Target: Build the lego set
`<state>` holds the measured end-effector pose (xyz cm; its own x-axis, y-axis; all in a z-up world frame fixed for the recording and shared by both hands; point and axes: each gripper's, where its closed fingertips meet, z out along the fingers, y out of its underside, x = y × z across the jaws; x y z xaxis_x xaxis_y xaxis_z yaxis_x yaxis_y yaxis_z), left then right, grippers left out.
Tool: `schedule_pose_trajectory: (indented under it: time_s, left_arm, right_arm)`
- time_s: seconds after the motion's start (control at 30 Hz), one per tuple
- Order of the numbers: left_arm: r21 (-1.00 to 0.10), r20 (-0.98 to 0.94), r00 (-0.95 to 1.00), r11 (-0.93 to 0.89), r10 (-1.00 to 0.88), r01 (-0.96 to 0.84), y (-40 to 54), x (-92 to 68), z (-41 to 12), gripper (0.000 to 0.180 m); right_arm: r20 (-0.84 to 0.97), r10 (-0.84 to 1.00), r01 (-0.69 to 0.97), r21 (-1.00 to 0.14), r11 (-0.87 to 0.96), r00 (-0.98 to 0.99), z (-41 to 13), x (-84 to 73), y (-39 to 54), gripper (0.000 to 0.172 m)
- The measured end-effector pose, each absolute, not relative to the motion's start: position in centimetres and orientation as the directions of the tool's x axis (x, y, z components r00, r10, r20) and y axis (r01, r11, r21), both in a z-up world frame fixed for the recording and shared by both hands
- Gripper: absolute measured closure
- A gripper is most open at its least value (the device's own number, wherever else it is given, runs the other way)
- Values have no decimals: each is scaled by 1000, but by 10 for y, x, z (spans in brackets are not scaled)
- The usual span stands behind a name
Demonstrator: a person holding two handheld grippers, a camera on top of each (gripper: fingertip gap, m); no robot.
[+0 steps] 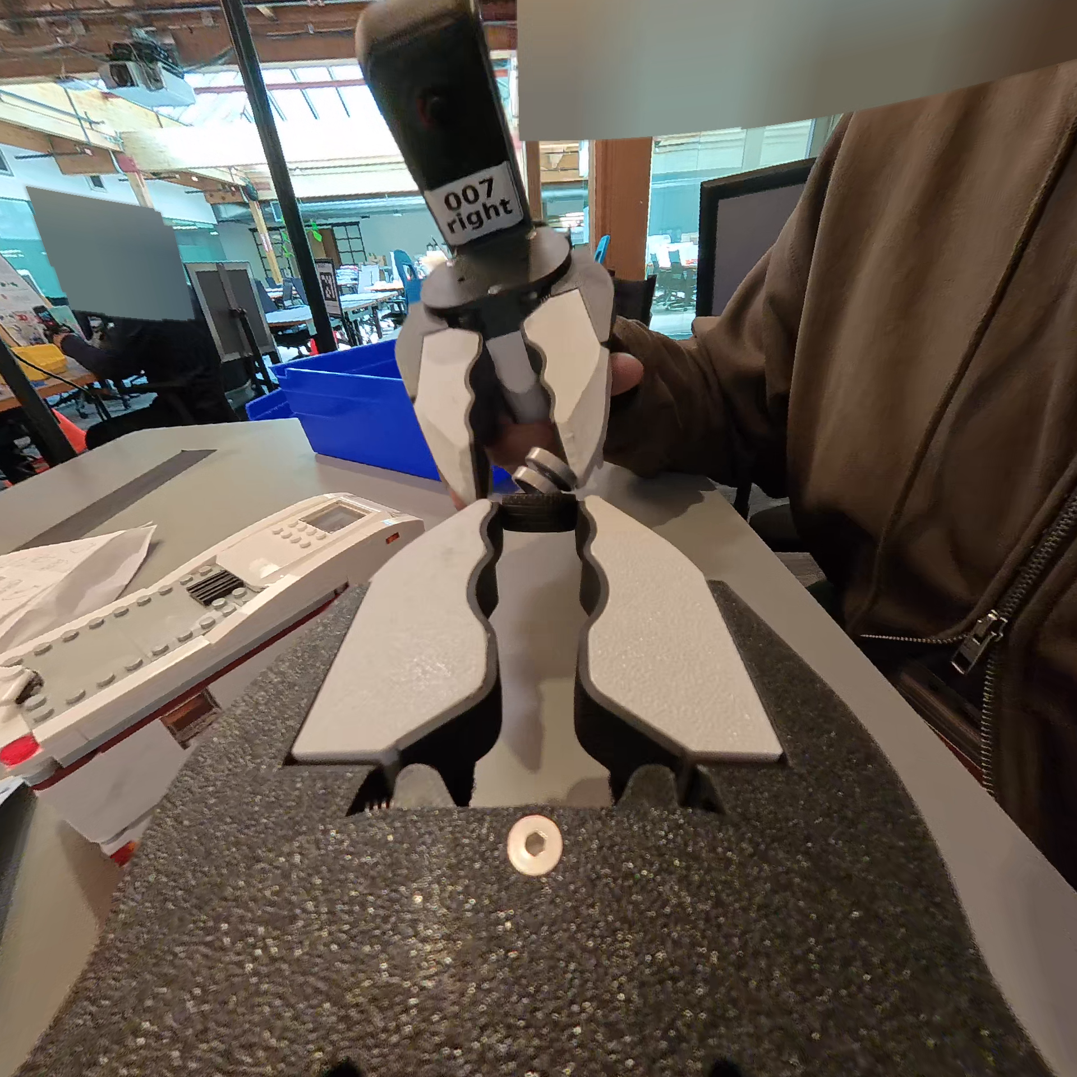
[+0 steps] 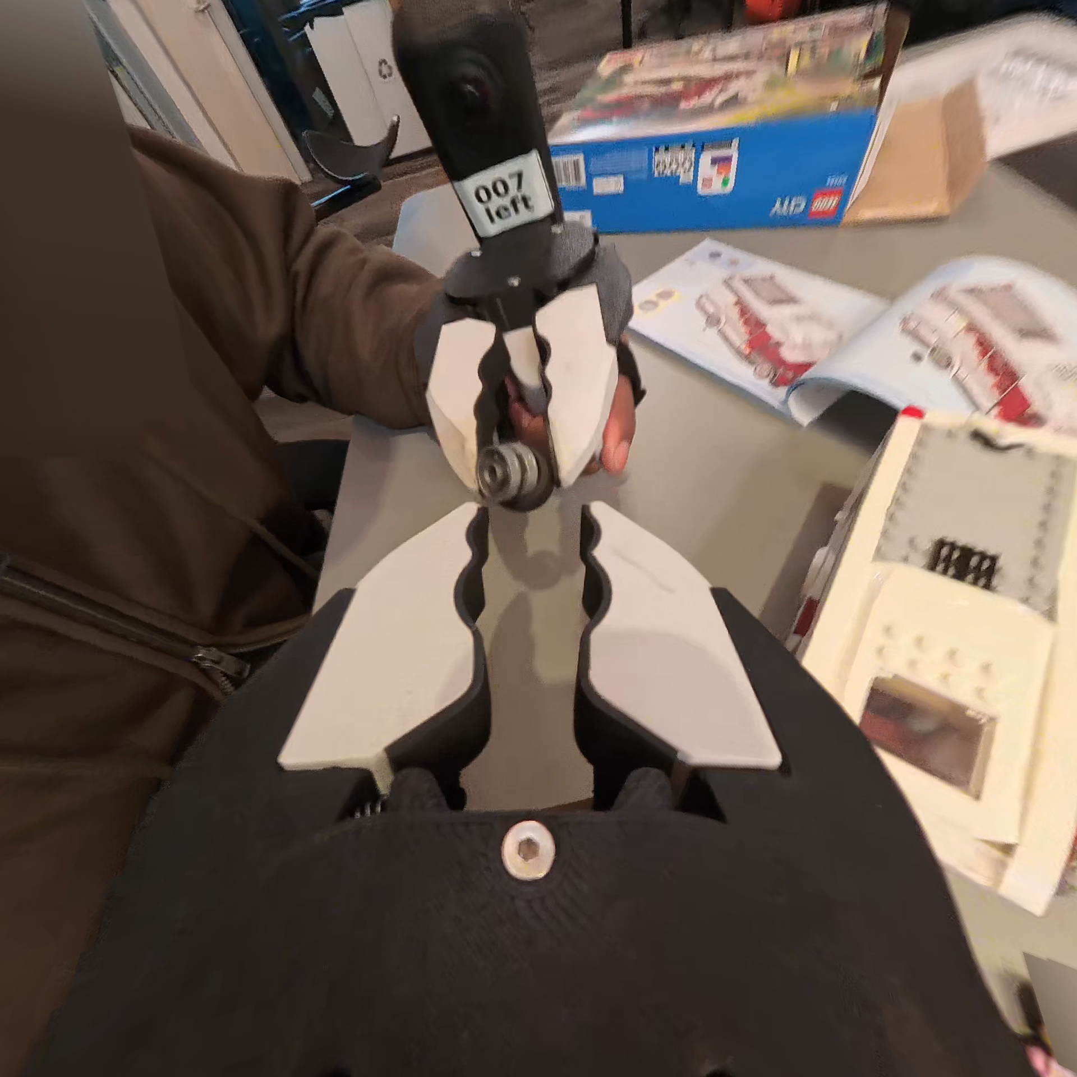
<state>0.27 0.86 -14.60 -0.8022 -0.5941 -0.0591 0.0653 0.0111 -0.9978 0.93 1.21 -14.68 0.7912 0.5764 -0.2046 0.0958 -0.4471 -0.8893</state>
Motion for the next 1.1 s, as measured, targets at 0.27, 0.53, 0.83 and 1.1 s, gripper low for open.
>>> schedule_pose_trajectory:
  time_s: [0.27, 0.53, 0.83, 1.1]
  left_arm:
    - [-995, -86, -797, 18, -598, 95, 11, 2, -145, 156]
    - [-992, -122, -810, 42, -574, 119, 5, -2, -147, 156]
    - [-973, -229, -812, 140, -536, 182, -5, -10, -154, 156]
    - [-967, -252, -787, 188, -564, 174, 0, -4, -158, 156]
  right_arm:
    - [-473, 556, -113, -821, -560, 683, -145, 1, 10, 130]
    - [-649, 525, -270, -733, -624, 550, -140, -6, 14, 131]
    - [-758, 514, -294, -638, -711, 402, -149, -23, 11, 140]
    - [-715, 509, -274, -673, -687, 480, -156, -18, 16, 147]
